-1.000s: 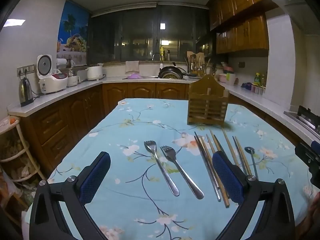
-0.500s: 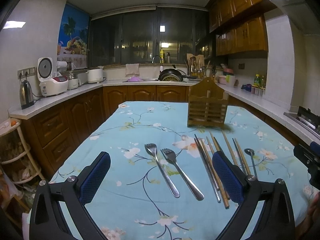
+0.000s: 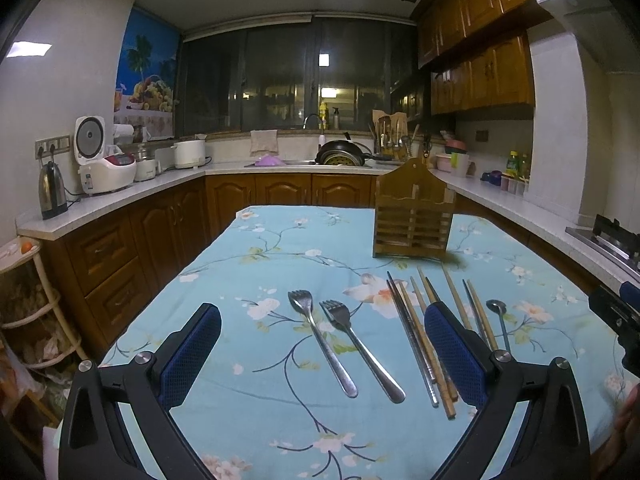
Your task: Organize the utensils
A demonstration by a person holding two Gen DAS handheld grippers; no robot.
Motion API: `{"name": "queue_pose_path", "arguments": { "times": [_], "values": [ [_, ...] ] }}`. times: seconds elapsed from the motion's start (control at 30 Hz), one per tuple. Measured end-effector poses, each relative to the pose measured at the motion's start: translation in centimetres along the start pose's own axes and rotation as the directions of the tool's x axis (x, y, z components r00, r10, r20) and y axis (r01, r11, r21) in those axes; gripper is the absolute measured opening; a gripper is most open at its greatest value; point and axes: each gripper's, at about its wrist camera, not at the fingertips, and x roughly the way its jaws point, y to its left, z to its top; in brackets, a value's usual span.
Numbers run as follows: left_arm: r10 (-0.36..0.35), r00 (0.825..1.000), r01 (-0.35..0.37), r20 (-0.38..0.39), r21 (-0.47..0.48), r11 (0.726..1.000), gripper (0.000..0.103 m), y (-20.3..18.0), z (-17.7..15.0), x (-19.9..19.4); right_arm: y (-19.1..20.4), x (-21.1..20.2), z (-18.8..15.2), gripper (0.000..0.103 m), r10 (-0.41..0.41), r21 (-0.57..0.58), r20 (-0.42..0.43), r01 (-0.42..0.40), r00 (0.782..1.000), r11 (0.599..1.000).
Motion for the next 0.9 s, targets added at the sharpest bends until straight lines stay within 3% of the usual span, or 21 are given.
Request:
{"name": "queue_pose_path", "arguments": {
  "times": [0.43,0.77,0.9],
  "values": [
    [-0.005,1.000,0.005,-0.015,-0.003,1.000,0.102,0.1,0.1,0.5,0.0,0.1,0.0,0.103,0.003,0.003,-0.012,-0.003,1.000,1.000],
    [-0.051,0.993,0.044,-0.111,-0.064,0.997,0.096,1.2,0.6,2.9,-0.3,1.5,0.1,0.103,0.009,0.016,-0.070,-0.008,0.997,1.000],
    [-0.081,0.982,0.071,-0.169,-0.063,0.995,0.091,1.3,1.5,4.4,-0.7,2.3,0.4,0.103,0.027,0.033,-0.099,-0.024,0.995,0.999]
  ]
}}
